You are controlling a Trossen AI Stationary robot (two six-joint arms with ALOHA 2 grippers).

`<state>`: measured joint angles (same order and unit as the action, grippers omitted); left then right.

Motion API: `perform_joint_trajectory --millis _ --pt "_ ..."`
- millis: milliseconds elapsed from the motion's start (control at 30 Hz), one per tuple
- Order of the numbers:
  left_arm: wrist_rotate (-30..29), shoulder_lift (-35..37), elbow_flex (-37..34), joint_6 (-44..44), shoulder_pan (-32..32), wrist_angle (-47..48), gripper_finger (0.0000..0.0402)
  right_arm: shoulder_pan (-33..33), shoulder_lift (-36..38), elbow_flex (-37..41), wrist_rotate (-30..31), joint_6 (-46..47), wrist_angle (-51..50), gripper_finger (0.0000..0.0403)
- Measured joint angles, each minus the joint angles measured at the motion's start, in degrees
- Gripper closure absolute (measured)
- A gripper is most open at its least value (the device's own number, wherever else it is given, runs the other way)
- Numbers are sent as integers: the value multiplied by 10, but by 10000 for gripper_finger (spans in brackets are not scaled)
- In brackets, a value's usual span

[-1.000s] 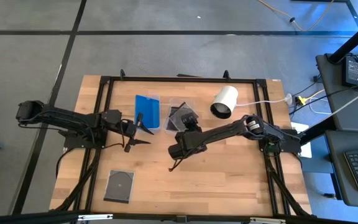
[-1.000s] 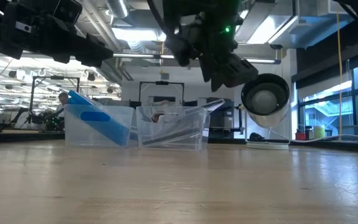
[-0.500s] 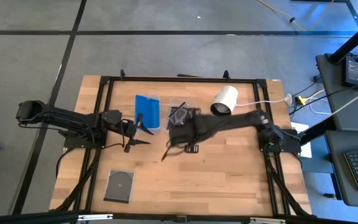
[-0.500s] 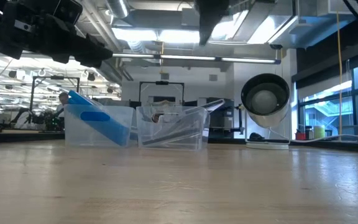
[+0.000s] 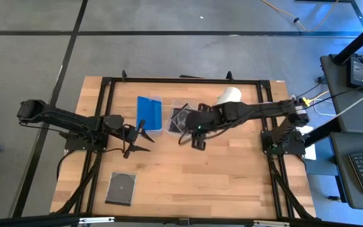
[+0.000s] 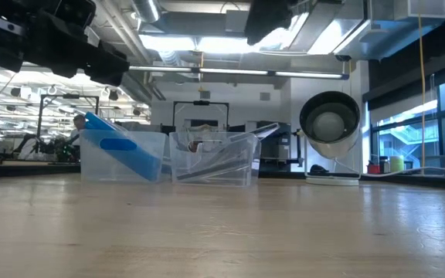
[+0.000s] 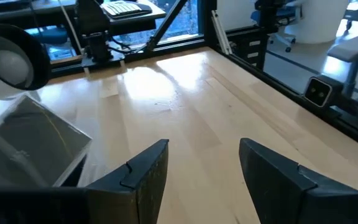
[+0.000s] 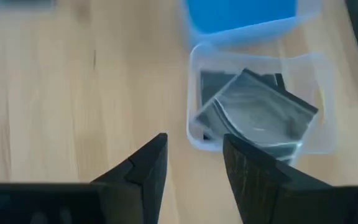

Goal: Pick & place jewel cases by type
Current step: Put the right black cd case into the right transparent bin

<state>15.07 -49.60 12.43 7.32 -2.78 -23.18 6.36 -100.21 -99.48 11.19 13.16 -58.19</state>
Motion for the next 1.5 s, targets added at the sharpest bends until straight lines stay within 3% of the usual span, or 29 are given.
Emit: perform_joint_trajectory --millis 100,267,367,567,667,867,1133,1267,1500 --pt "0 0 0 -8 -7 0 206 -32 36 68 -12 82 71 244" --pt "0 0 0 -30 -17 4 209 -90 64 131 -89 195 67 244" --pt "0 0 0 -36 -17 7 209 -116 65 136 -108 191 76 244" --pt "-1 0 0 -36 -17 7 206 -142 65 129 -110 73 87 244" --pt "-1 0 0 -37 -17 7 206 -168 65 124 -116 110 88 244" --pt "-7 0 0 -37 -17 7 206 -252 45 124 -233 121 60 244" --pt "-6 0 0 -36 -16 7 209 -264 -15 124 -213 30 49 244" --pt "-7 0 0 -36 -16 8 208 -259 -25 124 -175 64 24 244" --pt "-7 0 0 -36 -16 7 207 -259 -25 125 -173 104 20 244"
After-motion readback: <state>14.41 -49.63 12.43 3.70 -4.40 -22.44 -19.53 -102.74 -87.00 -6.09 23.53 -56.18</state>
